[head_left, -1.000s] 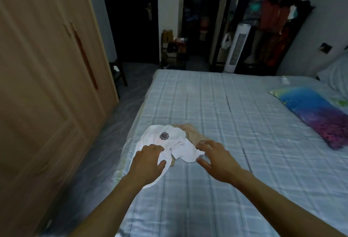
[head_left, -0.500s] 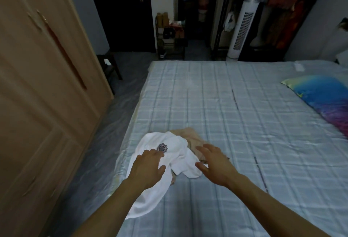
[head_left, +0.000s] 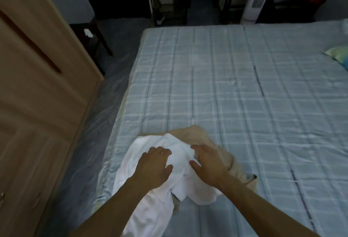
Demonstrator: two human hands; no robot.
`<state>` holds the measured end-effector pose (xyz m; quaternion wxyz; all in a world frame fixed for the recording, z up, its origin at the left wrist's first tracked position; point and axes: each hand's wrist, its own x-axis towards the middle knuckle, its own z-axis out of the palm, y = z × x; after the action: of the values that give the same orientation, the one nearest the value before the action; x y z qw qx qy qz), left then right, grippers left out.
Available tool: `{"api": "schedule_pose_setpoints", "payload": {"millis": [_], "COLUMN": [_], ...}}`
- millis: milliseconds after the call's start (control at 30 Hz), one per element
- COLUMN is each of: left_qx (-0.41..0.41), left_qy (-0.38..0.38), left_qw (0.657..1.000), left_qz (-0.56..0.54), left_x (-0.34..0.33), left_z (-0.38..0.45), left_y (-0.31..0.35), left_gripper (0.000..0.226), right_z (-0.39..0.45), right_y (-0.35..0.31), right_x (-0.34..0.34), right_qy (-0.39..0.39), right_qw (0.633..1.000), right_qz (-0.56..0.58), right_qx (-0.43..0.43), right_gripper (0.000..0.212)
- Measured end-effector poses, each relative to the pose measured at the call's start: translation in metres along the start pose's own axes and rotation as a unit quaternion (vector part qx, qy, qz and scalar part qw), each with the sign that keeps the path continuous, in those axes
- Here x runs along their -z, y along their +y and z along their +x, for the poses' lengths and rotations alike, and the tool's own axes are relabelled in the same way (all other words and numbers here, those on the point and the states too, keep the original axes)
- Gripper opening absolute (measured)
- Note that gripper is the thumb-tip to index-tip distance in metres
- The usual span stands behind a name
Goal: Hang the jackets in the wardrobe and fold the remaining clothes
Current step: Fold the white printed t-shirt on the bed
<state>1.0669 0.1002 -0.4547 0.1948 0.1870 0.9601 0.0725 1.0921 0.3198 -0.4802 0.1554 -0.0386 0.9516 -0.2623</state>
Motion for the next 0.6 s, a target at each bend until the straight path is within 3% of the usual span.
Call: {"api": "schedule_pose_setpoints", "payload": {"millis": [133, 233, 333, 400, 500, 600], "left_qx": [0.025, 0.050, 0.084, 0.093, 0.082, 0.073], "left_qy": [-0.047, -0.073, -0.071, -0.042, 0.009, 0.068], "left_qw": [0.990, 0.989, 0.991, 0.993, 0.996, 0.995], "left_qz": [0.131, 0.122, 0.077, 0.065, 0.044, -0.009], "left_x": [-0.022, -0.040, -0.057, -0.064, -0.067, -0.055], "left_z": [0.046, 0.067, 0.070, 0.068, 0.061, 0.047], "left_y": [-0.019, -0.032, -0.035, -0.033, -0.030, -0.028], "left_gripper": [0.059, 0.054, 0.039, 0.031, 0.023, 0.019], "right_z": [0.034, 0.054, 0.064, 0.065, 0.063, 0.054], "right_y": [0.023, 0.033, 0.034, 0.033, 0.029, 0.021], "right_x": [-0.039, -0.065, -0.079, -0.083, -0.079, -0.064], "right_qy": [-0.033, -0.106, -0.111, -0.077, -0.030, 0.022], "right_qw": [0.999, 0.993, 0.991, 0.991, 0.988, 0.987], "right_qz": [-0.016, -0.020, 0.000, 0.042, 0.099, 0.137], "right_qx": [-0.031, -0.047, -0.081, -0.103, -0.114, -0.079], "right_gripper": [0.060, 0.068, 0.073, 0.061, 0.026, 0.017]}}
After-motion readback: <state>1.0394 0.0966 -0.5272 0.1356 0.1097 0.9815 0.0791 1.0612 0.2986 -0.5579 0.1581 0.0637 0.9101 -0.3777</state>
